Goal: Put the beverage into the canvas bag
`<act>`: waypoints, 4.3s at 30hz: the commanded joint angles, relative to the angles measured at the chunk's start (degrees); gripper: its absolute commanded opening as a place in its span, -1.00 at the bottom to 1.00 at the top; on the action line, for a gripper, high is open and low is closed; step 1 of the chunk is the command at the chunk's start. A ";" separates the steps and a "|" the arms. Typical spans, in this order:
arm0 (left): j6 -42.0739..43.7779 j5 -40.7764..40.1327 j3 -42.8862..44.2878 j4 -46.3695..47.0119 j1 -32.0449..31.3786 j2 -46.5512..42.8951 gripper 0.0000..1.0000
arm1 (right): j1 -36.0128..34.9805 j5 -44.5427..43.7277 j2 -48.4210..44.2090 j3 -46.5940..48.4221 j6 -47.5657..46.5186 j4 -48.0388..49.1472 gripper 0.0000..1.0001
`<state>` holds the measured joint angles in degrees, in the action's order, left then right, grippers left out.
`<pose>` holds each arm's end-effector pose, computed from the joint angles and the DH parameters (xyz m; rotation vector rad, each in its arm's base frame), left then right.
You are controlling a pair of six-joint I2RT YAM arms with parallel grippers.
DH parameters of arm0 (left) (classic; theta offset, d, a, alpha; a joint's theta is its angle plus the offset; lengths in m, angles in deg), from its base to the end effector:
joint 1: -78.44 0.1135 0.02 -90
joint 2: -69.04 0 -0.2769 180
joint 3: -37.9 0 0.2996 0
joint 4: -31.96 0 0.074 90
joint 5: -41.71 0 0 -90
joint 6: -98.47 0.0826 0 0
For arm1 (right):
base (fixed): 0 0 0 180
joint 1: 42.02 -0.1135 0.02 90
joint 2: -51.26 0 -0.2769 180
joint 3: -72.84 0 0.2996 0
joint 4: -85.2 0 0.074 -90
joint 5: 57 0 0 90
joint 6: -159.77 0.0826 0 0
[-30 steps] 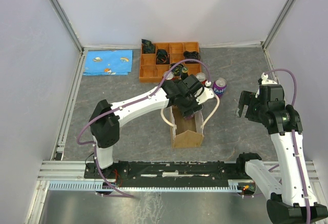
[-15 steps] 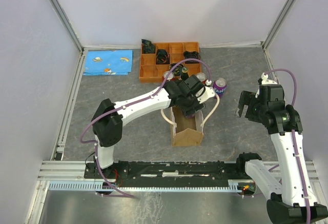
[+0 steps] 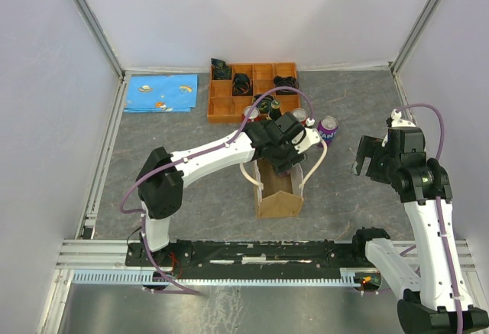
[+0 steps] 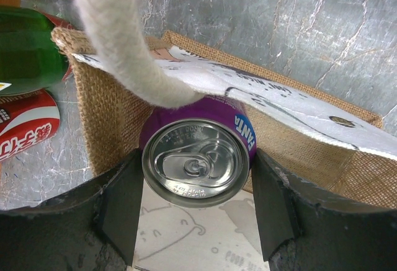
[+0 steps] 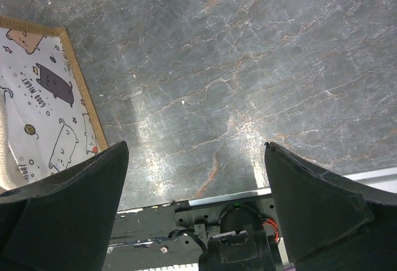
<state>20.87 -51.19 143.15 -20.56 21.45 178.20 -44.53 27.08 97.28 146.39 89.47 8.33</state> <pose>0.2739 -0.4139 0.2242 1.4473 2.1250 -0.2340 0.1953 0.0000 0.3328 0.4085 2.3917 0.0500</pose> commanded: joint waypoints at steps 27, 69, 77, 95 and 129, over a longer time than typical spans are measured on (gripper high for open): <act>-0.60 5.25 0.79 0.53 0.08 -13.23 0.99 | 0.22 -1.03 0.81 1.81 0.29 0.77 0.98; -7.46 16.83 -3.07 22.53 25.70 -7.82 0.99 | 0.22 -1.78 -2.19 0.60 1.56 -2.44 0.98; -7.09 22.83 -12.44 35.29 24.12 -11.07 0.99 | 0.22 -1.22 -2.77 -0.51 1.65 -1.88 0.99; -9.84 23.03 -20.53 65.52 20.91 -5.09 0.99 | 0.22 -1.78 -1.34 -0.24 1.18 -2.70 0.99; -14.11 16.66 -17.49 82.24 19.83 8.66 -0.47 | 0.17 -4.79 -2.88 2.67 2.79 -9.67 0.99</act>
<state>8.83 -33.07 123.96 55.59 42.17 186.38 -44.53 23.80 94.81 145.86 91.62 0.07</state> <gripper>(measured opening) 0.483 0.991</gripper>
